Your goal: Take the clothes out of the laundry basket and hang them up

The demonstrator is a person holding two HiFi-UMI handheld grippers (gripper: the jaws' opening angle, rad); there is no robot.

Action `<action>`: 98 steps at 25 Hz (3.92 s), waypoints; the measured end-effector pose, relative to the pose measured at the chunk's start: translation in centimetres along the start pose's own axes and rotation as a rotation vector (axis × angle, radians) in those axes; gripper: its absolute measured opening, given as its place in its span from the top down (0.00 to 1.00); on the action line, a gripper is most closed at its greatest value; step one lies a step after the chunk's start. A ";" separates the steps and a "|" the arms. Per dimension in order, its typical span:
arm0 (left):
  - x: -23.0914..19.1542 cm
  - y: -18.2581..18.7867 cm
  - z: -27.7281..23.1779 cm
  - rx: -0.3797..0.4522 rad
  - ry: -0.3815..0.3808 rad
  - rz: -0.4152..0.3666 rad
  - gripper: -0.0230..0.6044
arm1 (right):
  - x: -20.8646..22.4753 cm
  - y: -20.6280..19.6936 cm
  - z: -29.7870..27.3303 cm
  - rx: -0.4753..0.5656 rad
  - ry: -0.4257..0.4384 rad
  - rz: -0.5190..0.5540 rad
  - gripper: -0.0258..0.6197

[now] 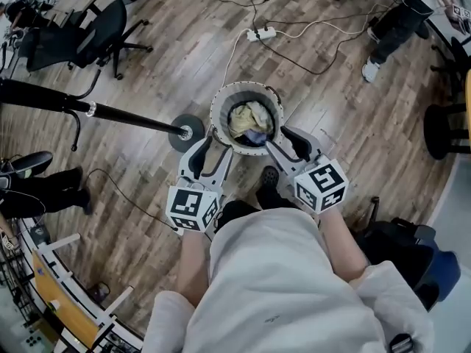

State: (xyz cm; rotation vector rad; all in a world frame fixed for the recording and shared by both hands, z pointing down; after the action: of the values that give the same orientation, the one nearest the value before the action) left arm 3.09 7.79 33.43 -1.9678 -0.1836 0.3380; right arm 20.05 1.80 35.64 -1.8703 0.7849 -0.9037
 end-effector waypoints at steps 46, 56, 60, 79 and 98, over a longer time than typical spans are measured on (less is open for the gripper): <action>-13.4 -21.3 -24.1 -0.446 -0.464 -0.071 0.64 | 12.1 -21.1 -20.6 -0.356 -0.366 -0.302 0.67; -16.9 -28.7 -27.6 -0.496 -0.447 -0.077 0.64 | 15.5 -29.0 -25.0 -0.423 -0.364 -0.278 0.67; -17.7 -30.2 -28.4 -0.504 -0.431 -0.091 0.64 | 16.5 -32.6 -26.7 -0.454 -0.350 -0.277 0.67; -18.3 -37.5 -33.2 -0.545 -0.350 -0.039 0.64 | 21.6 -47.0 -34.6 -0.640 -0.270 -0.252 0.66; -20.0 -41.0 -36.7 -0.529 -0.346 0.048 0.64 | 25.3 -58.3 -40.1 -0.792 -0.250 -0.203 0.68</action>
State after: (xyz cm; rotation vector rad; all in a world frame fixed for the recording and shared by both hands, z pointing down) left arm -3.18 -12.90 87.81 -2.4231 -0.4884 0.7193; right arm 9.19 -12.59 108.58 -2.7301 0.8779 -0.4758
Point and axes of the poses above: the fingertips, and each gripper's own axes: z backward along the fingers, x to its right, y out of its top, the point moved 5 cm from there along z, backward along the fingers, and after that the axes turned 2 degrees about z, right-handed, at the moved point
